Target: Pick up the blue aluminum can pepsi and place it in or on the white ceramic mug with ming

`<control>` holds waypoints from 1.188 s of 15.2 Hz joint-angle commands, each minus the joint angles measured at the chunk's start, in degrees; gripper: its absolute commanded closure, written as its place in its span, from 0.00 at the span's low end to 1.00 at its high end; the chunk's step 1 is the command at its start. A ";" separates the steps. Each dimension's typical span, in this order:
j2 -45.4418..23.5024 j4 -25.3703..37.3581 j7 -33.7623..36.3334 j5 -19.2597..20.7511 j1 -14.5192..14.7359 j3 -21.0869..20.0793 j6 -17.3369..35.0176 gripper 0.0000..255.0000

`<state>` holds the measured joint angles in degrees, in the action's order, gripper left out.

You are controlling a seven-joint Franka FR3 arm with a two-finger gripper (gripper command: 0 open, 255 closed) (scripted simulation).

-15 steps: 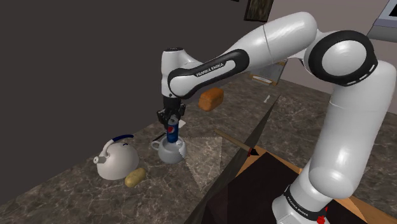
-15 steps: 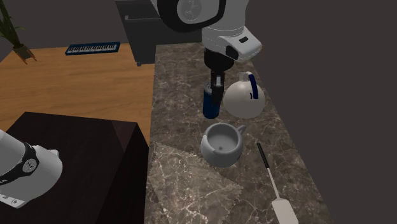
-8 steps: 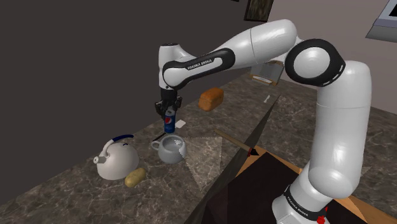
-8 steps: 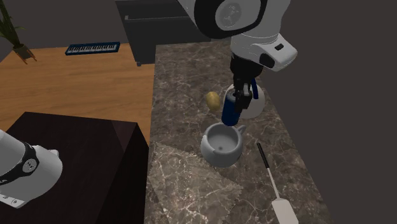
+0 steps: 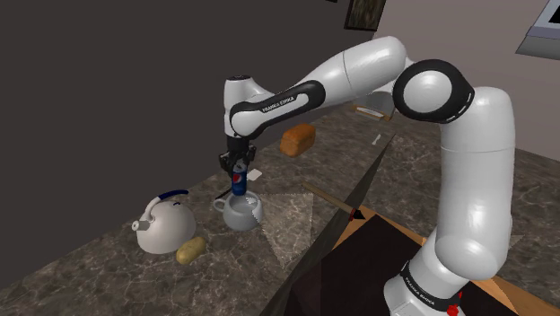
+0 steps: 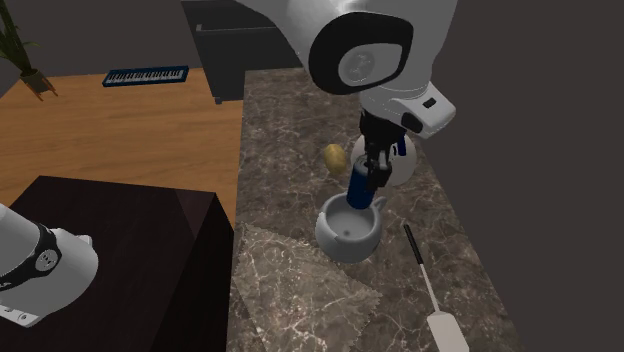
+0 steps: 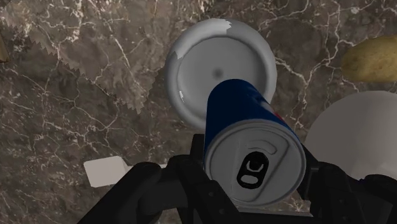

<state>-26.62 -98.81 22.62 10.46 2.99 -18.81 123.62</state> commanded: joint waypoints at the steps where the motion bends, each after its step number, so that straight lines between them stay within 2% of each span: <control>1: -0.88 -0.42 0.22 0.38 0.13 0.20 1.32 1.00; 8: -4.00 -1.65 1.04 1.66 0.62 0.96 5.54 1.00; 16: -4.00 -1.65 1.04 1.66 0.62 0.97 5.54 1.00; 17: -4.00 -1.65 1.04 1.66 0.62 0.97 5.54 0.00; 18: -4.01 -1.63 1.04 1.67 0.63 0.97 5.53 0.00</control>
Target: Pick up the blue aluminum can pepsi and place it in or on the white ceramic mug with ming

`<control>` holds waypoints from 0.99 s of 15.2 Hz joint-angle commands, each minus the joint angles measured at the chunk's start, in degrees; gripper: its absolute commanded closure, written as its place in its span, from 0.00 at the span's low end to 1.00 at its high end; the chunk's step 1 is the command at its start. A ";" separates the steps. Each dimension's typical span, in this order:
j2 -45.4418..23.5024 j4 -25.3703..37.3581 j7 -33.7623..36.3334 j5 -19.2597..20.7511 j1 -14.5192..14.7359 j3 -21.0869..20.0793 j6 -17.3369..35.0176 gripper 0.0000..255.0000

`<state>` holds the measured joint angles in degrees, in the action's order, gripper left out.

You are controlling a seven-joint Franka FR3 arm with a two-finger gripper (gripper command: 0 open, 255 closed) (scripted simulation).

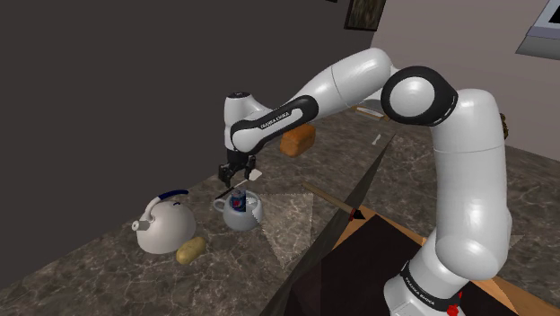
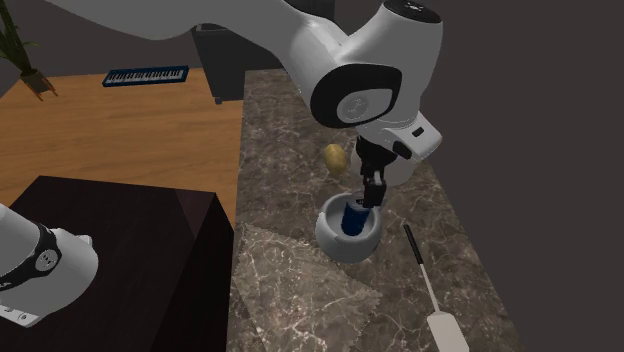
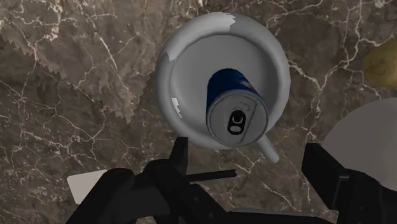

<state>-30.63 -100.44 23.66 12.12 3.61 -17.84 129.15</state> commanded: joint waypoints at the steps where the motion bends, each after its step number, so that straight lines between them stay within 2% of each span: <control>1: 0.00 0.01 0.00 0.00 0.00 0.00 0.00 0.00; 4: 0.00 0.00 0.00 0.00 0.00 0.00 0.00 0.00; 8: 3.94 1.73 -1.00 -1.62 -0.60 -0.98 -5.50 0.00; 15: 3.94 1.73 -1.00 -1.63 -0.60 -0.98 -5.50 0.00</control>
<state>-26.70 -98.72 22.66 10.50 3.02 -18.82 123.67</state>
